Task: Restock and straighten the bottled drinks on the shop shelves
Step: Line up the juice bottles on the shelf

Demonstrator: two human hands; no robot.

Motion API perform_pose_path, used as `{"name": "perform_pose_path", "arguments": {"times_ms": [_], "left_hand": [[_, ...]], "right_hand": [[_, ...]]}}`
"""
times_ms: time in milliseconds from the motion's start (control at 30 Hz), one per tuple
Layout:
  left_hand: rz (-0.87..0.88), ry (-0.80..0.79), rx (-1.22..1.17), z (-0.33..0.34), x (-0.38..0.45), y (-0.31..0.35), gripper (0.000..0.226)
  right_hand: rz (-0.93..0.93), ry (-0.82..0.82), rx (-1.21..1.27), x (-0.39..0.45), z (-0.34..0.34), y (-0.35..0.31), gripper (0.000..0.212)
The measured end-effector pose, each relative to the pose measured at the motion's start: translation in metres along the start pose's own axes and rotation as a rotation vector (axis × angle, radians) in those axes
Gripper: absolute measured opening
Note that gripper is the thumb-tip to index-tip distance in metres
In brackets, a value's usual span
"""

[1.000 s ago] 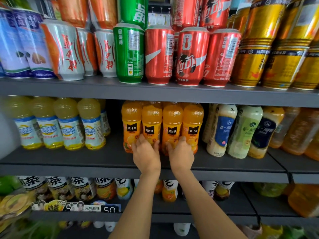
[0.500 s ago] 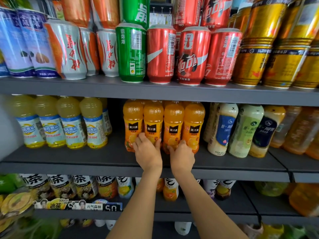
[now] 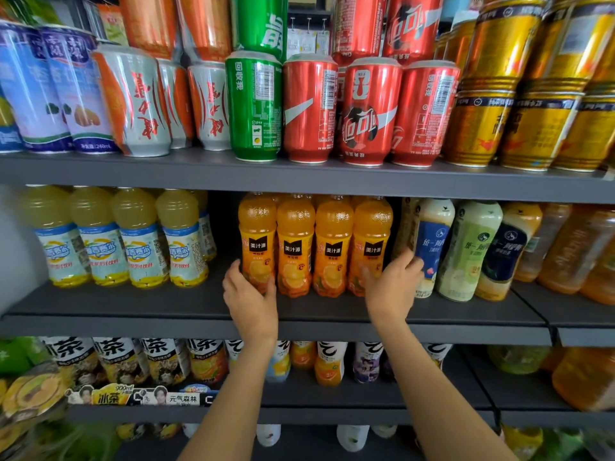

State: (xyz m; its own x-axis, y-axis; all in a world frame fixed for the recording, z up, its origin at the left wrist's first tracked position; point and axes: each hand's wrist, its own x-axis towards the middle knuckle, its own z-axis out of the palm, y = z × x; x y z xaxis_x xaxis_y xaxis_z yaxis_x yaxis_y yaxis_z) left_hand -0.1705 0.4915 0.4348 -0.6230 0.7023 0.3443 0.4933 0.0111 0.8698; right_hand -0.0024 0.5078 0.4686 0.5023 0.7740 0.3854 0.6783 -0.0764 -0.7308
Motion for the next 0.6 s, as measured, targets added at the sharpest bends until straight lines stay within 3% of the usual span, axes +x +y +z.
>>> {"name": "perform_pose_path", "arguments": {"times_ms": [67,133,300,600], "left_hand": [[-0.068,-0.099,0.046,0.003,0.006,0.001,0.073],[-0.068,-0.133,0.084,0.005,0.008,0.001,0.073],[-0.099,-0.114,0.109,0.006,0.014,-0.003,0.069],[-0.054,-0.153,0.101,0.004,0.006,-0.002,0.084]], "right_hand": [[0.081,-0.177,-0.038,-0.001,0.008,0.007,0.071],[0.087,-0.259,-0.041,-0.005,0.014,0.012,0.06],[0.055,-0.239,-0.065,-0.008,0.016,0.013,0.049],[0.053,-0.205,-0.121,-0.011,0.021,0.015,0.05]]}}
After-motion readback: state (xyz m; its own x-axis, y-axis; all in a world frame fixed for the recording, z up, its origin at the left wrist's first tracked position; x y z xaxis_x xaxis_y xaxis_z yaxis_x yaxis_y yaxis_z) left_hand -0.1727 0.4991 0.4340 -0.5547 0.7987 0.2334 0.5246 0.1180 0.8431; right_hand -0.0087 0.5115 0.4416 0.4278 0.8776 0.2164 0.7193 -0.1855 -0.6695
